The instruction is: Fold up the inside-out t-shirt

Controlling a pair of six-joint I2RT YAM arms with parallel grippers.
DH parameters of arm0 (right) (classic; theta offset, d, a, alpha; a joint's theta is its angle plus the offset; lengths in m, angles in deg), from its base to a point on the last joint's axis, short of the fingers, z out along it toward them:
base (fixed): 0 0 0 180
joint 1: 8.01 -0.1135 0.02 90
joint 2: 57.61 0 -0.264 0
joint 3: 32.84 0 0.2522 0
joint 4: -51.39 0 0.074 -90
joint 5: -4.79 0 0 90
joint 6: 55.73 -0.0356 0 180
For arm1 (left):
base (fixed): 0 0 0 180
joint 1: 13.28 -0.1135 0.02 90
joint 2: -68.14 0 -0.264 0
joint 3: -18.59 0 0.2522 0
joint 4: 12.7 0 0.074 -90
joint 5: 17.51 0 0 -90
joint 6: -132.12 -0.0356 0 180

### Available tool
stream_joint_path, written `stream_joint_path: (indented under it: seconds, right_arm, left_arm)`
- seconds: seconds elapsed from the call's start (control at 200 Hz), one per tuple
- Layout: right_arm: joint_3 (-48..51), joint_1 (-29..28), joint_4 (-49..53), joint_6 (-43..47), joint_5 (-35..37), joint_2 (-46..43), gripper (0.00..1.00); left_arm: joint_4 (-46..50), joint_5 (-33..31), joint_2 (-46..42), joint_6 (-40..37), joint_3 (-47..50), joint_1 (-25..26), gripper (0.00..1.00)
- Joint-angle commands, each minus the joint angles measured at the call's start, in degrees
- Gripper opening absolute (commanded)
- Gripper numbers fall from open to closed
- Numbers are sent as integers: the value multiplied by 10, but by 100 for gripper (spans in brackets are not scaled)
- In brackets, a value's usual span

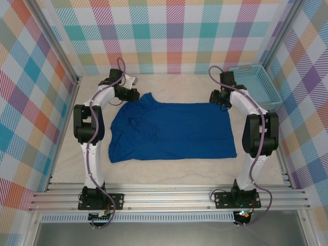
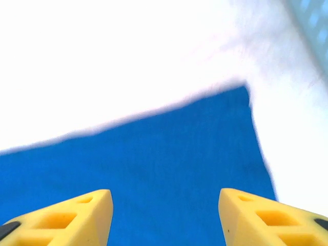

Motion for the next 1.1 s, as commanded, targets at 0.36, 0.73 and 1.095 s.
stream_joint_path:
  seconds: [0.36, 0.73, 1.095]
  right_arm:
    - [-233, 37, 161, -5, 65, 208, 55]
    - [-322, 56, 203, -5, 41, 291, 48]
    - [-335, 62, 192, 19, 26, 295, 13]
  left_arm:
    - [-5, -1, 5, 8, -22, 3, 10]
    - [-3, 0, 10, 7, -25, 3, 10]
    - [9, -19, 25, 11, -49, 3, 11]
